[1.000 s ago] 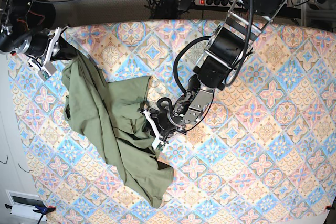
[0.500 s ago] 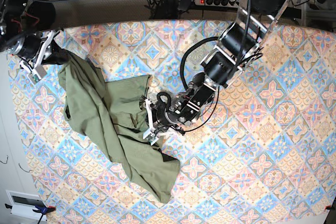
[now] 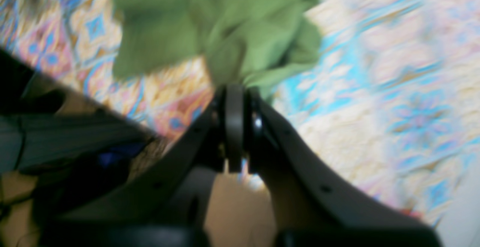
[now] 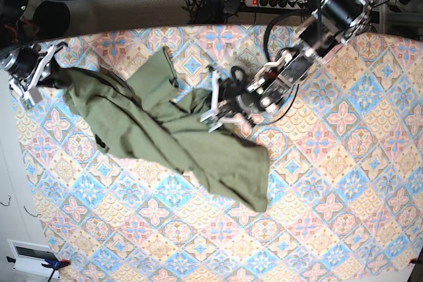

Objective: Layout the t-shirt on the table in an organized manner, then fold the t-shirt properly
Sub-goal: 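Grasp the shirt fabric with the left gripper and drag it outward, then release and regrasp the shirt hem with the left gripper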

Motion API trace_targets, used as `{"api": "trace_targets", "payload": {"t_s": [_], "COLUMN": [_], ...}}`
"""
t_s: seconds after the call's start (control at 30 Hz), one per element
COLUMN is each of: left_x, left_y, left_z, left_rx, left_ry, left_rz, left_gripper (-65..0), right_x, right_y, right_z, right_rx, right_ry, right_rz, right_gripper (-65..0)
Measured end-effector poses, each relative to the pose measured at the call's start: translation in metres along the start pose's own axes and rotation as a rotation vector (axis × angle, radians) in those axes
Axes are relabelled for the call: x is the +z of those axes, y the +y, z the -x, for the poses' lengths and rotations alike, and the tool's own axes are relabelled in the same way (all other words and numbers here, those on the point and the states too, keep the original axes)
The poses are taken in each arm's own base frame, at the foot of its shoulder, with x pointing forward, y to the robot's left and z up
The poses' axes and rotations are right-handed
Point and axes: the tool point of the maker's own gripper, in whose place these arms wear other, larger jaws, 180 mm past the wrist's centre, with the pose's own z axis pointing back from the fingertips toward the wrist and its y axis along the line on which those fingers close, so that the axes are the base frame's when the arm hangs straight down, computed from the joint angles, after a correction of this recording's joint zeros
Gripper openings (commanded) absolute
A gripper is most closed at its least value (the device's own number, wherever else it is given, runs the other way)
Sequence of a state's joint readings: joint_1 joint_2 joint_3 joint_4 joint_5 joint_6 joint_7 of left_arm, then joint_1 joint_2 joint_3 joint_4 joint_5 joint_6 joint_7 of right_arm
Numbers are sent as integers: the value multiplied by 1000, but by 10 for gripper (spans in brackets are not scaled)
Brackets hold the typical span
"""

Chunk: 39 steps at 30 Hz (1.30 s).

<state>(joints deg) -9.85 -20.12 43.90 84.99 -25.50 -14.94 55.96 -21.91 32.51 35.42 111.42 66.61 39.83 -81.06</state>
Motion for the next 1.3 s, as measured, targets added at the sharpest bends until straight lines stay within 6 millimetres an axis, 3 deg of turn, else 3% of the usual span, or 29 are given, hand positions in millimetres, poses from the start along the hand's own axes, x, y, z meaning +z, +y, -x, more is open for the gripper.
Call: {"api": "trace_targets", "payload": {"t_s": [0.1, 0.2, 0.27, 0.33, 0.4, 0.6, 0.67, 0.73, 0.83, 1.13, 1.3], "left_x": [28, 55, 74, 101, 122, 157, 169, 180, 182, 190, 200], "left_y": [-7, 7, 22, 40, 52, 95, 116, 139, 145, 152, 193], "left_z": [26, 39, 26, -13, -34, -19, -20, -18, -11, 10, -2], "left_rx": [121, 264, 344, 406, 462, 600, 615, 648, 664, 636, 660], "left_ry": [-3, -46, -131, -315, -438, -521, -552, -581, -576, -493, -548], "left_rz": [49, 32, 20, 31, 59, -7, -37, -92, -106, -147, -223], "left_gripper": [-650, -650, -650, -650, -650, -650, -650, -650, -644, -454, -438], "right_x": [2, 4, 2, -5, -10, -16, -19, -19, -15, -11, -13], "right_y": [-11, -23, -24, -22, -20, -27, -27, -43, -57, -90, -89], "right_z": [-1, 16, 21, 27, 29, -15, -7, 8, 11, 29, 28], "right_rx": [12, 17, 7, -20, -40, -32, -45, -57, -52, -179, -185], "right_ry": [8, 91, 101, 98, 100, -51, -27, 51, 82, 113, 107], "right_rz": [53, 118, 135, 148, 154, 172, 173, 239, 306, 439, 433], "right_gripper": [-639, -639, -639, -639, -639, -639, -639, -639, -639, -639, -639]}}
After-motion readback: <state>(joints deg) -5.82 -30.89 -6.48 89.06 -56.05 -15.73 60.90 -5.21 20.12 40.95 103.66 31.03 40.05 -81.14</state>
